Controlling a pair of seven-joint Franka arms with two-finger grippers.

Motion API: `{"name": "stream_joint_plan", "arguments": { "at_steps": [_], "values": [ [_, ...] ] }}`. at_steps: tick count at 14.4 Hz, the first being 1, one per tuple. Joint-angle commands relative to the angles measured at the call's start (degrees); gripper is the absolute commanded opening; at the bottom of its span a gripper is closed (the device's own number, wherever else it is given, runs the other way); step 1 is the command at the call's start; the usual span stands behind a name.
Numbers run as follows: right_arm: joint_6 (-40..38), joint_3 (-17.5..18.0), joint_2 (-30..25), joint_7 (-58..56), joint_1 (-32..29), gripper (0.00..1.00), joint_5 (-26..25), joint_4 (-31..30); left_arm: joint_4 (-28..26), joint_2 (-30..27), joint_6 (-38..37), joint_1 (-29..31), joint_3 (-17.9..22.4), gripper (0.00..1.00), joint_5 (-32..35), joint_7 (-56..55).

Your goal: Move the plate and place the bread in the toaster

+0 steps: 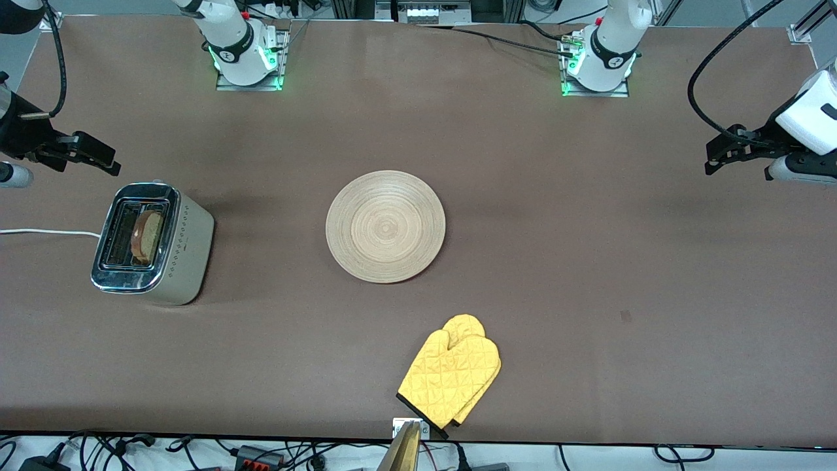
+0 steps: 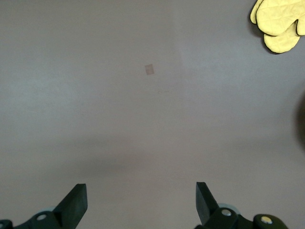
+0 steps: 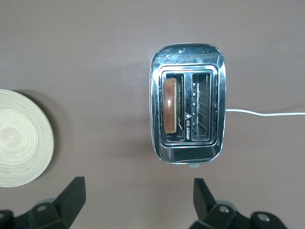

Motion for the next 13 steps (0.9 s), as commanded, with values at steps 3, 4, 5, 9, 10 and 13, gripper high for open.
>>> {"name": "stream_joint_plan", "arguments": {
  "at_steps": [3, 4, 5, 9, 10, 13],
  "values": [
    [-1.14, 0.13, 0.61, 0.01, -0.35, 1.0, 0.26, 1.56, 2.27, 1.11, -1.25, -0.02, -0.18, 1.0, -0.68, -0.33],
    [-1.14, 0.13, 0.7, -0.07, -0.44, 1.0, 0.26, 1.56, 2.27, 1.11, -1.25, -0.02, -0.18, 1.0, -0.68, -0.33],
    [-1.14, 0.13, 0.78, -0.16, -0.44, 1.0, 0.26, 1.56, 2.27, 1.11, -1.25, -0.02, -0.18, 1.0, -0.68, -0.33],
    [-1.14, 0.04, 1.4, -0.25, -0.53, 1.0, 0.35, 1.74, 2.27, 1.11, -1.25, -0.02, -0.18, 1.0, -0.68, -0.33],
    [-1.14, 0.04, 1.4, -0.25, -0.53, 1.0, 0.35, 1.74, 2.27, 1.11, -1.25, -0.02, -0.18, 1.0, -0.68, -0.33],
    [-1.14, 0.04, 1.4, -0.16, -0.44, 1.0, 0.35, 1.74, 2.27, 1.11, -1.25, -0.02, -0.18, 1.0, -0.68, -0.33]
  ]
}}
